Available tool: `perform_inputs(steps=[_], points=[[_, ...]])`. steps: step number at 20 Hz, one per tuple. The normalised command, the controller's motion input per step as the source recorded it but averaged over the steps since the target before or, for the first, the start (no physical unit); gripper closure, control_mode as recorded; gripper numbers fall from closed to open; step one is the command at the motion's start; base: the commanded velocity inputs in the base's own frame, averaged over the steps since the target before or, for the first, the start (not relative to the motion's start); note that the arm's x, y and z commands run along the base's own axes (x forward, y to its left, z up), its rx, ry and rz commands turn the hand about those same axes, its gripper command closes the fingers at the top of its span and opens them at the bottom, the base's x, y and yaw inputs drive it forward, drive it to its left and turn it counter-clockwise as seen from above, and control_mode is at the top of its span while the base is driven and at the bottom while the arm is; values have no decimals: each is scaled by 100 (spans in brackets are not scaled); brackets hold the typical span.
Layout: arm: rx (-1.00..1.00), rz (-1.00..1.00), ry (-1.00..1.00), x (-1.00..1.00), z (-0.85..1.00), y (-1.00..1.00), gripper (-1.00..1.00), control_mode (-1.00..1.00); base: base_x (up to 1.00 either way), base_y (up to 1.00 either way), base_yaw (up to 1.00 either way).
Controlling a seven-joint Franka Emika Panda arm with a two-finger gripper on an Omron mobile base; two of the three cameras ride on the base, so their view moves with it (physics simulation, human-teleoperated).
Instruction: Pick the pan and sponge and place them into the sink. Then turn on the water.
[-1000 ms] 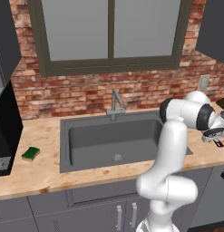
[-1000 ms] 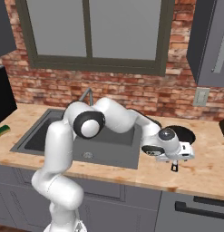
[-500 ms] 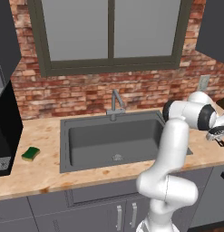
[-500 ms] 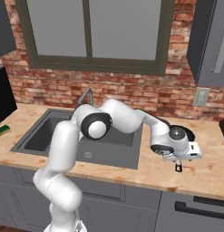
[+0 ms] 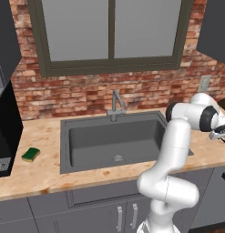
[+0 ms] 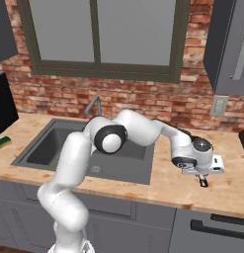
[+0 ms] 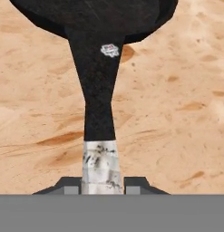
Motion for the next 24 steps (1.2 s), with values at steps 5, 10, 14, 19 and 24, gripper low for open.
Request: perform_inputs(steps=[5, 10, 14, 19, 24], points=[[0, 1, 0, 0, 1, 25, 100, -100, 0, 0, 0], [-9, 8, -3, -12, 24, 80, 100, -100, 0, 0, 0], [-14, 11, -4, -13, 28, 88, 100, -100, 0, 0, 0], [-18, 23, -1, -6, 26, 81, 100, -100, 0, 0, 0], [-12, 31, 0, 0, 12, 62, 100, -100, 0, 0, 0]])
